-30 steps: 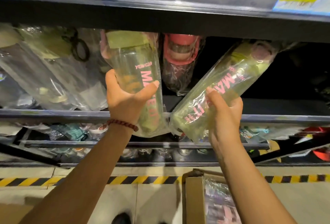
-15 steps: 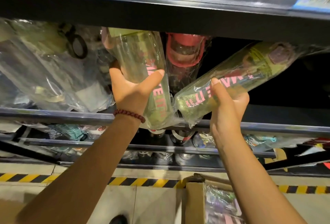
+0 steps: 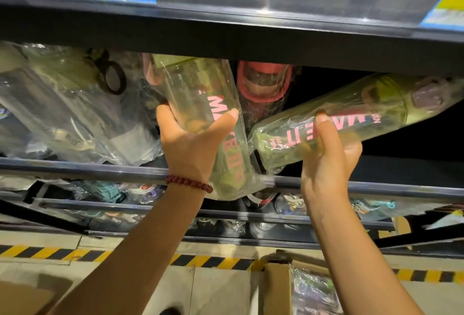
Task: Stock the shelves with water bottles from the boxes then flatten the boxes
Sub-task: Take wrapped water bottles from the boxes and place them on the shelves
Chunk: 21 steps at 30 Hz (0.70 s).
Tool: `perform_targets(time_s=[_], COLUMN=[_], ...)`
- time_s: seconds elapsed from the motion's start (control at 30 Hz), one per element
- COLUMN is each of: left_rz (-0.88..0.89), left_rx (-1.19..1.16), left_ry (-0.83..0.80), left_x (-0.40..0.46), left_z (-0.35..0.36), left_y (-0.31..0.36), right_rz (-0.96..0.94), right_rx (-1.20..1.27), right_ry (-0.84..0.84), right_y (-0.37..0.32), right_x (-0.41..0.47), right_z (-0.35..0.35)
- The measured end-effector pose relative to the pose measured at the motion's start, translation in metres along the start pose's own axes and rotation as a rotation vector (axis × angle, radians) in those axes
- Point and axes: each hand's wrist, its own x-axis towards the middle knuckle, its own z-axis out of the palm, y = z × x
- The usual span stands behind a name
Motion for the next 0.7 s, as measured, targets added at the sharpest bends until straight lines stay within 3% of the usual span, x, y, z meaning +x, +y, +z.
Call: perform_targets(time_s=[0.4, 0.7], left_rz=[-0.071, -0.066], left_rx=[-0.153, -0.176], left_ry=[0.057, 0.044], left_x=[-0.002, -0.003], left_z=[0.020, 0.035], left_y=[-0.005, -0.020], right_rz=[-0.082, -0.236], right_rx=[-0.081, -0.236], right_ry=[0.185, 0.200], right_y=[0.004, 0.002], right_x=[0.002, 0.010], right_z=[-0.010, -0.021])
